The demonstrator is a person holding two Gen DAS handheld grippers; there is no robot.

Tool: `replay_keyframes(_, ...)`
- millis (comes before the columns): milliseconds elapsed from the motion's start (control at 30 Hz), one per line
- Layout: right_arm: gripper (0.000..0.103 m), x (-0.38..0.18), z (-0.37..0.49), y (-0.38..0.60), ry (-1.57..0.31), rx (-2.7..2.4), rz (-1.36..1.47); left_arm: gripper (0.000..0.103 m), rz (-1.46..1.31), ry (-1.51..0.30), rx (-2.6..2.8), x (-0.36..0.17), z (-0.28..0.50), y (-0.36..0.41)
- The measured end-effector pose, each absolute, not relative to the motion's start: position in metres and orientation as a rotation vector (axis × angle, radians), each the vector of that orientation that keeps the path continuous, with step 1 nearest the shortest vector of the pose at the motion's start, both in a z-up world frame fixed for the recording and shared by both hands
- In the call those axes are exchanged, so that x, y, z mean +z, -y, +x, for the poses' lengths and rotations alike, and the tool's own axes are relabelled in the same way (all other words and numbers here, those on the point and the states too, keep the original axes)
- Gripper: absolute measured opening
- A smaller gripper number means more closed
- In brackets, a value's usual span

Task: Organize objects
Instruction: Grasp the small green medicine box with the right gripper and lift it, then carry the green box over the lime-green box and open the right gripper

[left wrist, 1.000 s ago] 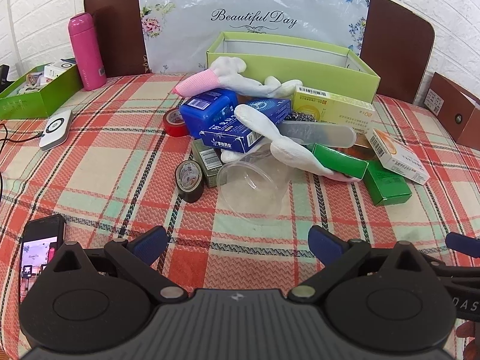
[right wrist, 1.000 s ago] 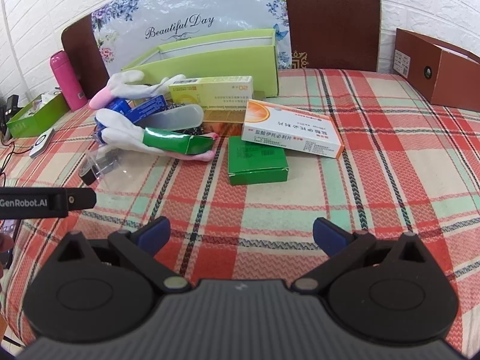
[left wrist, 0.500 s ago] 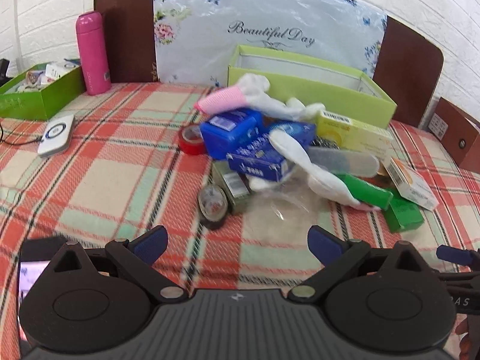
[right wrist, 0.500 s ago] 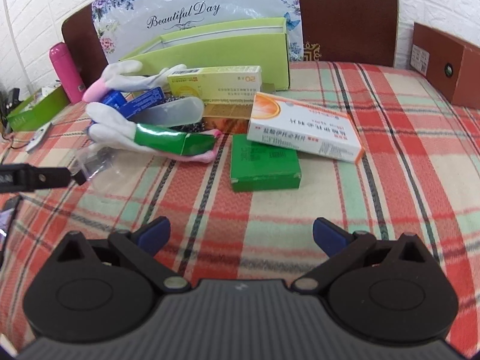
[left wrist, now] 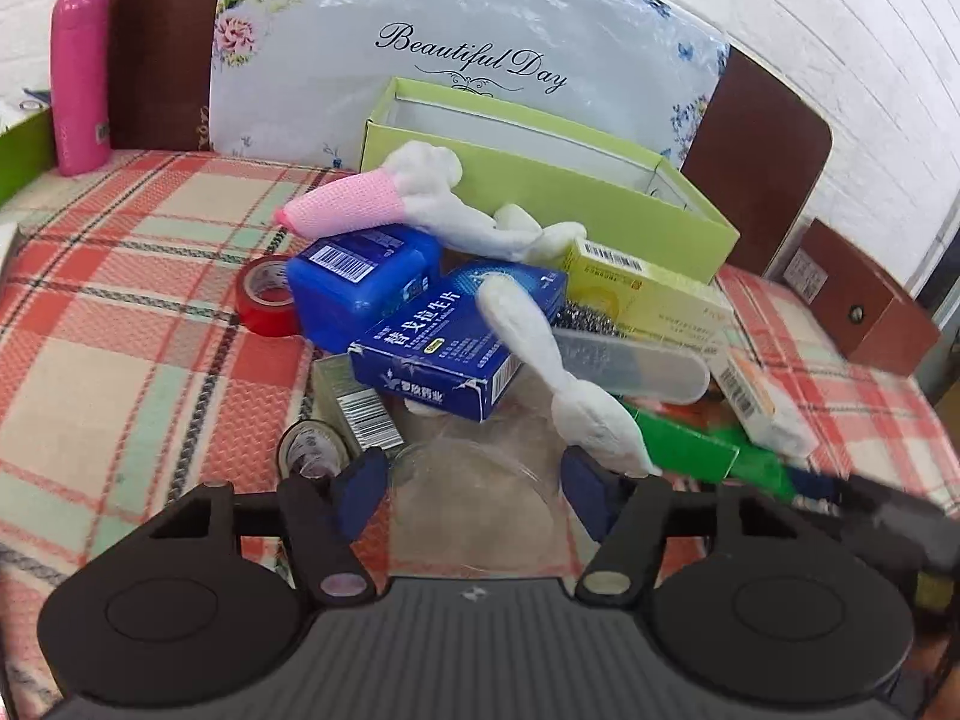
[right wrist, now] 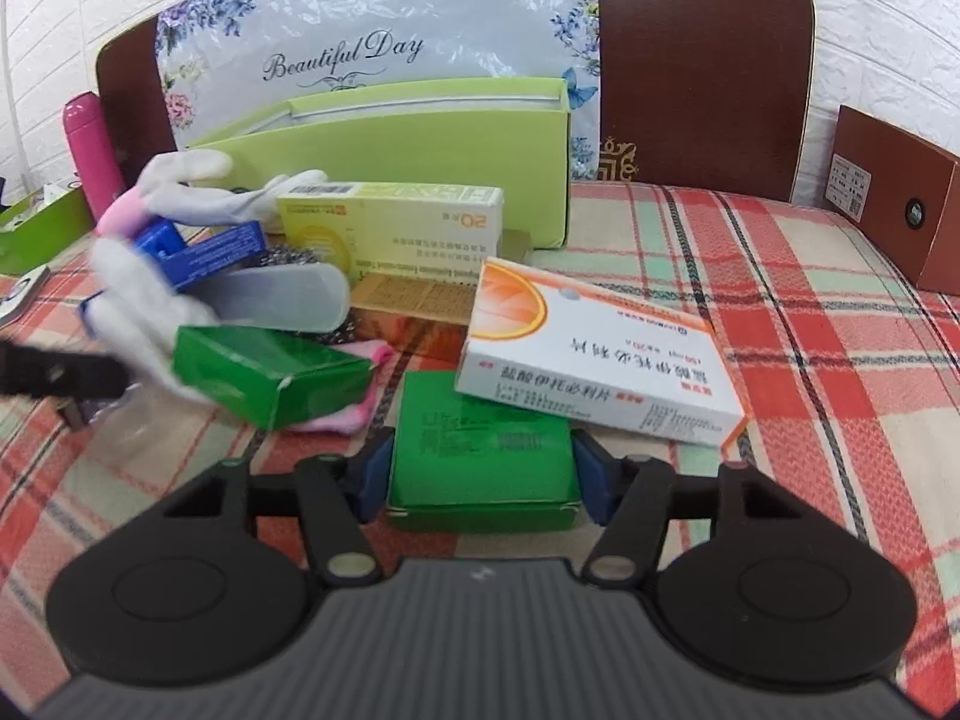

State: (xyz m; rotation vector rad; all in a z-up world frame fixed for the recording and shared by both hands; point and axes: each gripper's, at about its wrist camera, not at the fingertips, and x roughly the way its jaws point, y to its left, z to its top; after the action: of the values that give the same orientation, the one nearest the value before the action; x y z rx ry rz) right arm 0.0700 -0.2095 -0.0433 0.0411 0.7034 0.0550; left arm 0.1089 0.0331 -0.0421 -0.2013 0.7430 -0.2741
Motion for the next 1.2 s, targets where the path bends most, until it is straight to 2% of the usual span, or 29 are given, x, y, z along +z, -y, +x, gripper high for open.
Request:
replay_keyframes(100,0.060,-0.039,0.043,0.210,-0.720,0.106,0.052,0.062,-0.168,-0.740,-0.285,-0.041,0.107,-0.028)
replay_keyframes(367,0.060,-0.032,-0.025,0.196,-0.753,0.261,-0.012,0.063,-0.144,-0.770,-0.352,-0.042,0.052,-0.026)
replay_keyframes(533,0.062,-0.034,-0.021,0.192,-0.753,0.254,-0.014,0.080,-0.115,-0.751,-0.312,-0.047,0.039,-0.019)
replay_keyframes(633,0.061,-0.036,-0.022,0.190,-0.749,0.248,-0.030,0.081,-0.098,-0.777,-0.311,-0.055,0.051,-0.014)
replay_keyframes(667,0.061,-0.036,-0.025,0.192,-0.748,0.246,-0.020,0.081,-0.097,-0.805,-0.323,-0.058,0.055,-0.013)
replay_keyframes(700,0.060,-0.036,-0.027,0.193,-0.749,0.245,-0.015,0.071,-0.103,-0.821,-0.344,-0.061,0.056,-0.014)
replay_keyframes(833,0.060,-0.032,-0.029,0.195,-0.755,0.245,-0.023,0.064,-0.109,-0.818,-0.374,-0.056,0.047,-0.019)
replay_keyframes(1033,0.060,0.011,-0.017,0.199,-0.658,0.309,-0.004,0.064,-0.112,-0.685,-0.426,-0.002,0.038,-0.028)
replay_keyframes(1200,0.060,0.056,0.022,0.203,-0.539,0.322,-0.031,0.064,-0.126,-0.536,-0.425,0.050,0.066,-0.026)
